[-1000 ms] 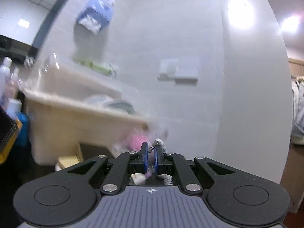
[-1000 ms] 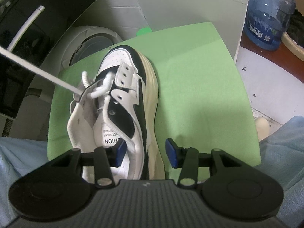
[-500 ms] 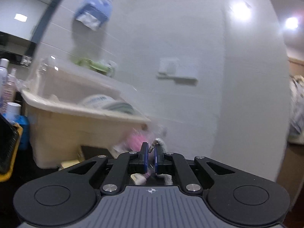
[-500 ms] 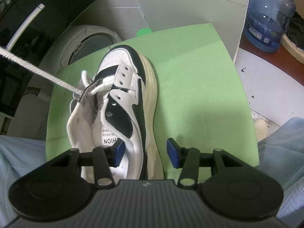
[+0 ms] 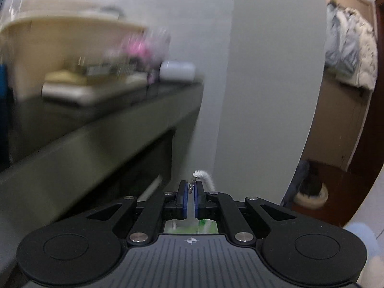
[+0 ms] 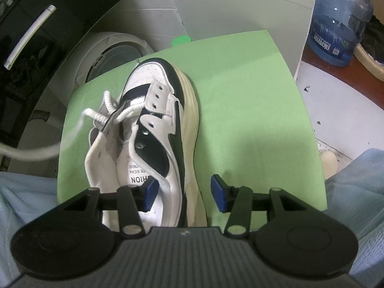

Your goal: Lace up shoes with both hands

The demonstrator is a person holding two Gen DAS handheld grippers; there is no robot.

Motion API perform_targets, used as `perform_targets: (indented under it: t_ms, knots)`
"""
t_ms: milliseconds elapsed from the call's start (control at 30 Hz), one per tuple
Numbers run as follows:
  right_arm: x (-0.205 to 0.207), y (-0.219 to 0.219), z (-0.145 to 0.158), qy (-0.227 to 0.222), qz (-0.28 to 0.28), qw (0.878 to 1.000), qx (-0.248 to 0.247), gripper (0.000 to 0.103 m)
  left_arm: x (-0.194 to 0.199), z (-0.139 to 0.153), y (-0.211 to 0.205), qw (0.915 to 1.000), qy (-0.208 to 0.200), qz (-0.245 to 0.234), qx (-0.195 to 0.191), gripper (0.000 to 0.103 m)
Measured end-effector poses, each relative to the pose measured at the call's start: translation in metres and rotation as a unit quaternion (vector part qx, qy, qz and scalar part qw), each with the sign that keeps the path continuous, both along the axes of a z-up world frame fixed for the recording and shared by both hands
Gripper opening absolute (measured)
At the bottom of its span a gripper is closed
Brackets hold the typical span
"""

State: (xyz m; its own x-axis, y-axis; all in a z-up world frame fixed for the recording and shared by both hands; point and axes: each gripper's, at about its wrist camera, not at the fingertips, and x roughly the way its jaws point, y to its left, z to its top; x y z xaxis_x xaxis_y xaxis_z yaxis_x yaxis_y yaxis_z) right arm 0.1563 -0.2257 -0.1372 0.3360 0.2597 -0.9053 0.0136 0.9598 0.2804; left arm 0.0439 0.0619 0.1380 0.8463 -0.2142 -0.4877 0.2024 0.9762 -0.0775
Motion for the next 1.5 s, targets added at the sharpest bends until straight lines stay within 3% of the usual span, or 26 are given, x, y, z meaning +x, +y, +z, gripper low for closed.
perform_targets:
  t_ms: [200,400,600,700,833,967,1000,1067,1200,1367,1500]
  knots:
    - [0.005,-0.004,-0.002,0.002,0.002,1.000,0.000,0.052,0.018,-0.062,-0.008,0.9948,0.095,0.007,0.037,0.005]
    - [0.006,-0.011,-0.002,0.002,0.009,1.000,0.002,0.053,0.055,-0.143,-0.034,0.9763,0.200,-0.011,0.081,0.005]
    - [0.007,-0.013,-0.004,0.004,0.006,1.000,0.006,0.054,0.108,-0.212,-0.051,0.9468,0.292,-0.012,0.135,0.005]
    - [0.008,-0.014,-0.004,0.006,0.003,1.000,0.009,0.055,0.129,-0.248,-0.057,0.9229,0.327,-0.015,0.203,0.005]
    - [0.008,-0.016,-0.006,0.010,-0.002,1.000,0.015,0.056,0.144,-0.275,-0.048,0.9003,0.365,-0.007,0.237,0.005]
    - [0.008,-0.017,-0.007,0.014,-0.005,1.000,0.016,0.057,0.144,-0.264,-0.036,0.9129,0.351,-0.009,0.207,0.007]
    - [0.008,-0.017,-0.007,0.016,-0.007,1.000,0.016,0.059,0.143,-0.257,-0.034,0.9201,0.344,-0.015,0.187,0.011]
    - [0.009,-0.018,-0.007,0.020,-0.009,1.000,0.016,0.059,0.139,-0.241,-0.035,0.9351,0.317,-0.030,0.156,0.034]
    - [0.008,-0.020,-0.001,0.020,-0.012,1.000,0.019,0.059,0.136,-0.219,-0.049,0.9551,0.258,-0.068,0.129,0.036]
    - [-0.002,-0.022,0.019,-0.014,-0.009,1.000,0.021,0.061,0.169,-0.229,-0.078,0.9648,0.211,-0.091,0.127,0.036]
    - [-0.008,-0.035,0.034,-0.047,-0.028,0.998,0.040,0.061,0.210,-0.257,-0.100,0.9609,0.230,-0.096,0.122,0.036]
